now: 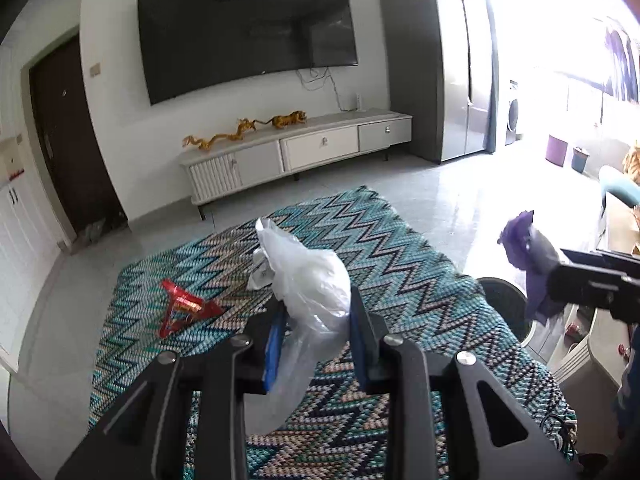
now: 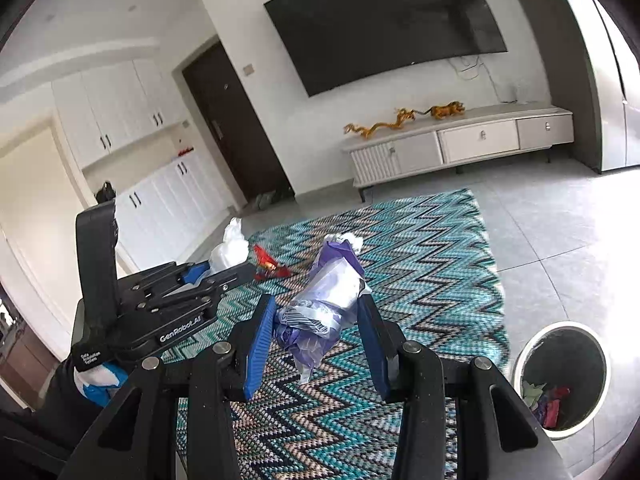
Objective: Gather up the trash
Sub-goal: 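Carry both items over the trash bin and open both tools to drop them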
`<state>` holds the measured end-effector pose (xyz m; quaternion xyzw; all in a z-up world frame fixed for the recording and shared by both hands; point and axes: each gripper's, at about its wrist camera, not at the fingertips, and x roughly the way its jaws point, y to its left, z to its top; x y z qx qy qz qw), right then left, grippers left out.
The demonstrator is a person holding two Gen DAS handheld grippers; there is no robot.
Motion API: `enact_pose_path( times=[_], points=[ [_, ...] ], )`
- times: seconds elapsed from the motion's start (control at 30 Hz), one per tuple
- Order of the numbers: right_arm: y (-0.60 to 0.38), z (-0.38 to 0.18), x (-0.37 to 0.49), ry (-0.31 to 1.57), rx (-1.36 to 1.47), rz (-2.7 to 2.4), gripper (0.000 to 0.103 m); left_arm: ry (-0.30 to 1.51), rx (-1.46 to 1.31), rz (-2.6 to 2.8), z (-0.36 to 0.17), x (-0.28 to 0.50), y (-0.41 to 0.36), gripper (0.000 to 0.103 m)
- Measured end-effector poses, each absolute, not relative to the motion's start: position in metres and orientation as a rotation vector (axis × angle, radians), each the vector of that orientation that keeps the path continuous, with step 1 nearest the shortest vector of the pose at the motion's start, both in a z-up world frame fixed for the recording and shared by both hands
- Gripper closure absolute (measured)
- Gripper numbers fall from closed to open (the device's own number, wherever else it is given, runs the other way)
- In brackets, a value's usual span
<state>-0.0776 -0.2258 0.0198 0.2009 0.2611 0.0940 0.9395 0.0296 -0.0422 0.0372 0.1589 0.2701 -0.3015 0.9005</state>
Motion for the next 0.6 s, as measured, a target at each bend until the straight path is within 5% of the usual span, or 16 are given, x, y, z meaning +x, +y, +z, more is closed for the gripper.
enact_pose_path(
  times=[0.6],
  points=[
    [-0.352,-0.002,-0.136,0.45,0.546,-0.035,0.063,0.628,0.447,-0.856,0.02,0.005,-0.183,0.075]
  ],
)
